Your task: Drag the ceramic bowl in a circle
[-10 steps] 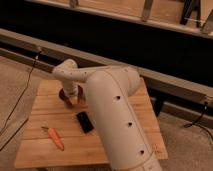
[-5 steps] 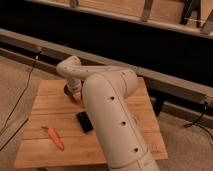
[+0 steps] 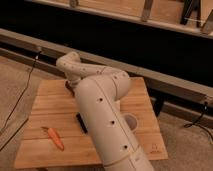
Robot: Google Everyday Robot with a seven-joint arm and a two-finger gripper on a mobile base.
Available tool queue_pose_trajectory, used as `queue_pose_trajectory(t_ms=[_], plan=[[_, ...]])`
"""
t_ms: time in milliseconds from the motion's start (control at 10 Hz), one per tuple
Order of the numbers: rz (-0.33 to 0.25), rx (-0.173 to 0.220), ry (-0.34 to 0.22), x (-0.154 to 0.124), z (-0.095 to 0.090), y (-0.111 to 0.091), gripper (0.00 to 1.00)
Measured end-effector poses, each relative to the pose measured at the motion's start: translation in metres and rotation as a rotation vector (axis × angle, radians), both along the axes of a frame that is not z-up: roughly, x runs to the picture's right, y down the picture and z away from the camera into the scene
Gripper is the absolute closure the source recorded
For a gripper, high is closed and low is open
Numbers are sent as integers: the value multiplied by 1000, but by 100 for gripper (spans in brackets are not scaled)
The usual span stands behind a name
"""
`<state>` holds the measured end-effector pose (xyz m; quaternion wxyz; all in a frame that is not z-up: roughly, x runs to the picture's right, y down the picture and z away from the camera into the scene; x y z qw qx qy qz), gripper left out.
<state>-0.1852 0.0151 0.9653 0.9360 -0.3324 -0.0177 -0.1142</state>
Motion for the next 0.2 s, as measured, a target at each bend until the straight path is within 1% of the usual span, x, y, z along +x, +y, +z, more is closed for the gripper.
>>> queue_pose_trajectory(t_ms=[200], plan=[[-17,17,-17,-19,2,-13,100]])
